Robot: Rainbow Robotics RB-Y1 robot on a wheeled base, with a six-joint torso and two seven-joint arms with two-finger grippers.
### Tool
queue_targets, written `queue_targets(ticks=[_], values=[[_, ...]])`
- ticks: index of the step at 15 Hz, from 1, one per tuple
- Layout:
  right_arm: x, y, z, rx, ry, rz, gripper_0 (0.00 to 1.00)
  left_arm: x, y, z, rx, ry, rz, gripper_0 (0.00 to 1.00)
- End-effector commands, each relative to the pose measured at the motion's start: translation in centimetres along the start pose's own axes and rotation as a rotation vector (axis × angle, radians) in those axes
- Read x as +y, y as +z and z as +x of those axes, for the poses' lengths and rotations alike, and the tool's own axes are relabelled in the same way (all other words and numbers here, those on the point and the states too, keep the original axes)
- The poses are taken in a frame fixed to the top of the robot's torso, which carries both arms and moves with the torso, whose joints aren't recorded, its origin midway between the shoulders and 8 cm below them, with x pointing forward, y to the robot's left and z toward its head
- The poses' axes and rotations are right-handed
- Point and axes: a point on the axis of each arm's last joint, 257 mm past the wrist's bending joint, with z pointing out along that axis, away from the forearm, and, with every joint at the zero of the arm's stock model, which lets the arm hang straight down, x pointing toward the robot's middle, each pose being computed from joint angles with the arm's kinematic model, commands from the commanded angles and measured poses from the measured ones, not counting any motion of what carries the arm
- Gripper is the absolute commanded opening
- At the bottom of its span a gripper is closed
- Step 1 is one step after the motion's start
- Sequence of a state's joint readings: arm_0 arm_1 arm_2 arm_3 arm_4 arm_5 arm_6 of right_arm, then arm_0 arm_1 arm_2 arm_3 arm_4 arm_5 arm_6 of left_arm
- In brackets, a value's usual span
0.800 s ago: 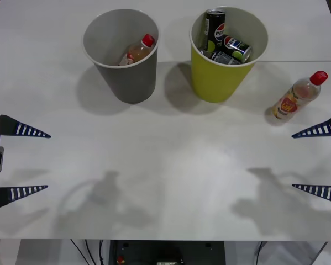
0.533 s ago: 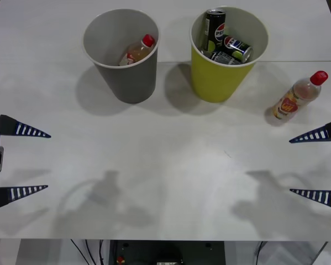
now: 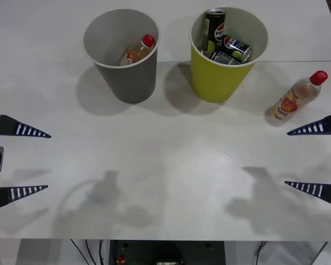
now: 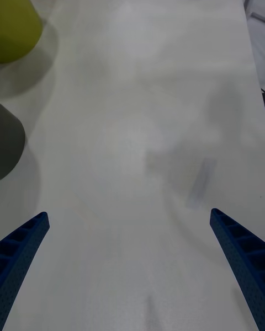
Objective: Put the can into the green bin and the plastic bottle into the gray bin
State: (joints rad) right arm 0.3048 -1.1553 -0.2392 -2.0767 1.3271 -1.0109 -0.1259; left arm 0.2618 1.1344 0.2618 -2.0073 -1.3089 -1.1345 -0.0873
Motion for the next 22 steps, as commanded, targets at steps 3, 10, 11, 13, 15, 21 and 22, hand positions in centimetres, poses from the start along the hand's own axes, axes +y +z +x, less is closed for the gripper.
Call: queue_targets(ticks=[3, 10, 11, 13, 15, 21, 22], values=[[-0.3, 0.6, -0.7, 0.039, 0.152, 0.140, 1.00, 0.0, 0.0, 0.0, 0.000, 0.000, 0.000, 1.00], [-0.9, 2.8, 2.3, -0.044, 0.469, 0.396, 1.00, 0.0, 0.0, 0.0, 0.000, 0.000, 0.000, 1.00], [-0.9, 2.9, 2.9, -0.057, 0.508, 0.428, 1.00, 0.0, 0.0, 0.0, 0.000, 0.000, 0.000, 1.00], [-1.1, 2.8, 4.2, -0.082, 0.572, 0.495, 1.00, 0.0, 0.0, 0.0, 0.000, 0.000, 0.000, 1.00], [-0.6, 3.0, 5.8, -0.114, 0.708, 0.573, 1.00, 0.0, 0.0, 0.0, 0.000, 0.000, 0.000, 1.00], [-1.8, 2.8, 8.0, -0.189, 0.981, 0.826, 1.00, 0.0, 0.0, 0.0, 0.000, 0.000, 0.000, 1.00], [-2.3, 2.9, 8.3, -0.193, 0.994, 0.854, 1.00, 0.0, 0.0, 0.0, 0.000, 0.000, 0.000, 1.00]])
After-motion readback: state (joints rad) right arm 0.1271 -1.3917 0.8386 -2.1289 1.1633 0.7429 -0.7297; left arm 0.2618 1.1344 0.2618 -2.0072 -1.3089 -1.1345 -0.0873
